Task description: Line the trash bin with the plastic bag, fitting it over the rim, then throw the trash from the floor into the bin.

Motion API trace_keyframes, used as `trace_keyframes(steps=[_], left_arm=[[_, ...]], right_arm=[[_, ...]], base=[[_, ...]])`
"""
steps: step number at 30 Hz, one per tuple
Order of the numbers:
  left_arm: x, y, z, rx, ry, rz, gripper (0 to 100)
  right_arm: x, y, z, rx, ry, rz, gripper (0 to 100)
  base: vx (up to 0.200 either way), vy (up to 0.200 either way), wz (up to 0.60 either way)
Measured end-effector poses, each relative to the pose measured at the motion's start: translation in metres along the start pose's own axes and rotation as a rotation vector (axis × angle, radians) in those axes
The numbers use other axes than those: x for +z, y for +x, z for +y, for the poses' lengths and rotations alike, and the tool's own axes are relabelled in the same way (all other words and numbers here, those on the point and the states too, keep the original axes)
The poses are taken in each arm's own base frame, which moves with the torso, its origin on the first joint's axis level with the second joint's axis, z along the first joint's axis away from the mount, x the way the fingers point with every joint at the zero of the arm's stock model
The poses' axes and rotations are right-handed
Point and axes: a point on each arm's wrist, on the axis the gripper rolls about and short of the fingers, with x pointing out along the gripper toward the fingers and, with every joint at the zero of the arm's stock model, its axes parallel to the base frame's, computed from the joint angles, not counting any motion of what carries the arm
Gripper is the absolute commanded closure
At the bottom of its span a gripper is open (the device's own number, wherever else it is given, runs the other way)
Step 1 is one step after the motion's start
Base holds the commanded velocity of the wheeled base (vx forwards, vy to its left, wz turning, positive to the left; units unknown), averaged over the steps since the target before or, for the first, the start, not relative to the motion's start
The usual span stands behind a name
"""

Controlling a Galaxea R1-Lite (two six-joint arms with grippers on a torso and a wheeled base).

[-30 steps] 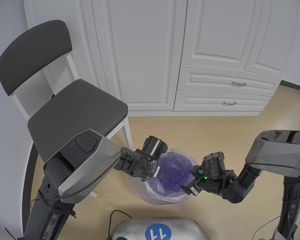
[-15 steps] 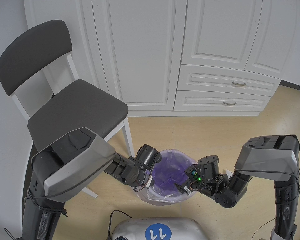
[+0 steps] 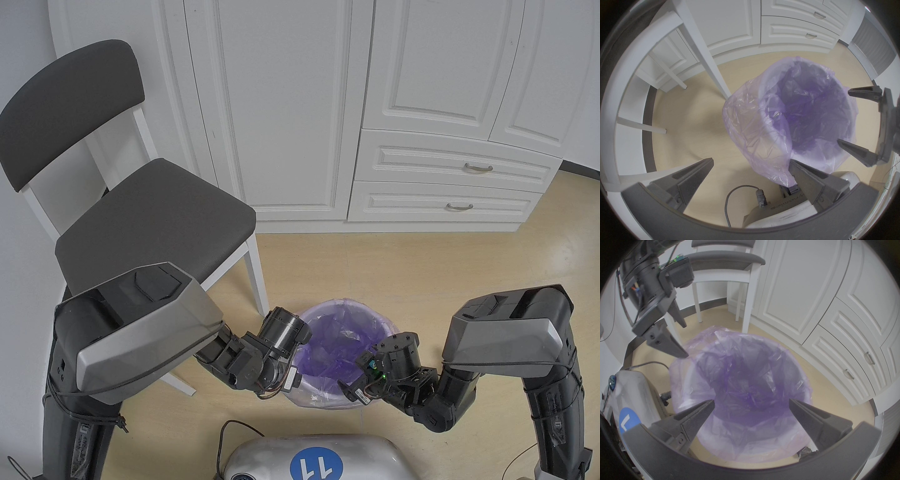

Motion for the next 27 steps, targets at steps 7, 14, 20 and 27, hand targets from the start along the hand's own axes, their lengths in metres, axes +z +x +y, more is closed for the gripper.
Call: trace_keyframes(steps=[7,14,20,27], left_arm=[[-0.002,0.012,0.003,-0.024,-0.015,0.011,0],[0.006,0.022,0.009,-0.028,-0.042,0.002,0],[0.005,0.023,0.014,-0.031,-0.061,0.010,0],[-0.004,0.002,0.022,-0.046,-0.070,0.022,0]], right_arm=[[-0.017,-0.019,0.005,0.067,-0.124,0.115,0],[-0.019,-0.028,0.004,0.079,-0.144,0.134,0],[-0.015,-0.041,-0.002,0.073,-0.131,0.116,0],[-0.003,-0.075,-0.036,0.049,-0.078,0.052,0]], base=[[0.000,0.000,0.00],[0.000,0.000,0.00],[0.000,0.000,0.00],[0.000,0.000,0.00]])
